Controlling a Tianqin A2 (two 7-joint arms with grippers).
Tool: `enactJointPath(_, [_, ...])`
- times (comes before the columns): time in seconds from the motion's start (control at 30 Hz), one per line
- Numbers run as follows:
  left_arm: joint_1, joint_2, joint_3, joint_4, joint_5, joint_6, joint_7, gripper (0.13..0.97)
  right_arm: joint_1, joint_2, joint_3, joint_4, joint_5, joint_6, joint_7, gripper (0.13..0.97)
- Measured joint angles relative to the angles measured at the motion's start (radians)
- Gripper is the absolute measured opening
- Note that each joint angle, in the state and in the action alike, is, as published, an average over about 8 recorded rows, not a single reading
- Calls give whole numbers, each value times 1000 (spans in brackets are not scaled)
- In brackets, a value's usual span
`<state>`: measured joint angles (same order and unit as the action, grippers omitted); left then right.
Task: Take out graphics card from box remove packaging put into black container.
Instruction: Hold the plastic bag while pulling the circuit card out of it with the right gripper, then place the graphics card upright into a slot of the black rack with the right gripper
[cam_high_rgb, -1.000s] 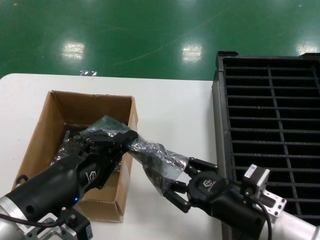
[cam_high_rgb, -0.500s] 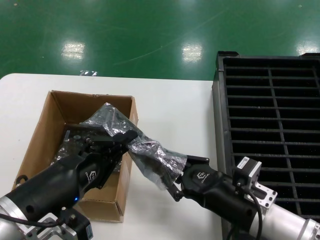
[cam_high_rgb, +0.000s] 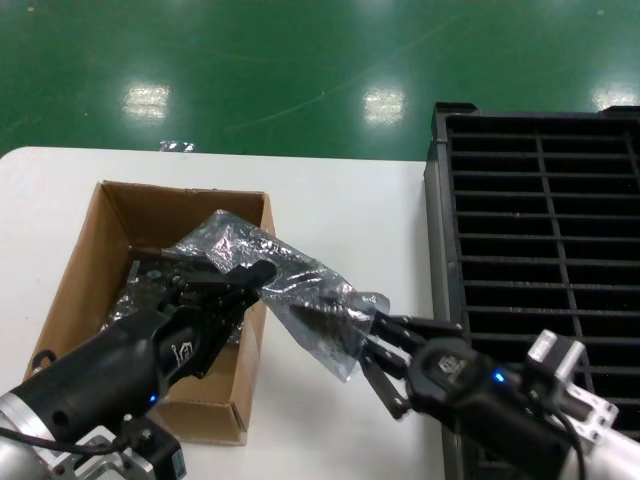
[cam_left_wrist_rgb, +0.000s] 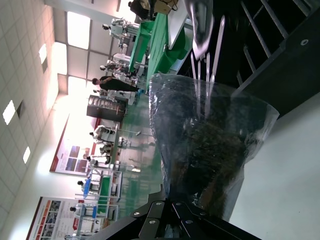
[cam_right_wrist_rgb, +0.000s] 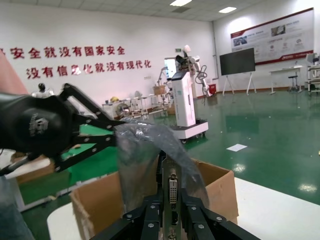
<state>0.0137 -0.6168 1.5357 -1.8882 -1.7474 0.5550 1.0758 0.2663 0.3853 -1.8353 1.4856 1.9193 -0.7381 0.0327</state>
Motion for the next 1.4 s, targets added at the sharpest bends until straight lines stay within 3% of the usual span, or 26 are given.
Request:
enactJointPath(0.53, [0,0,0,0,0,0,0,139,-196,211,139,246,34,-41,-30,189])
enactJointPath(0.93, [0,0,0,0,0,0,0,139,-416,356,405,383,51,-19,-50,189])
enactJointPath(1.17, [0,0,0,0,0,0,0,139,-504,382,540,387,44,16,-38,189])
enactJointPath(1.4, [0,0,0,0,0,0,0,139,-518,374,572,376,48,25,-39,189])
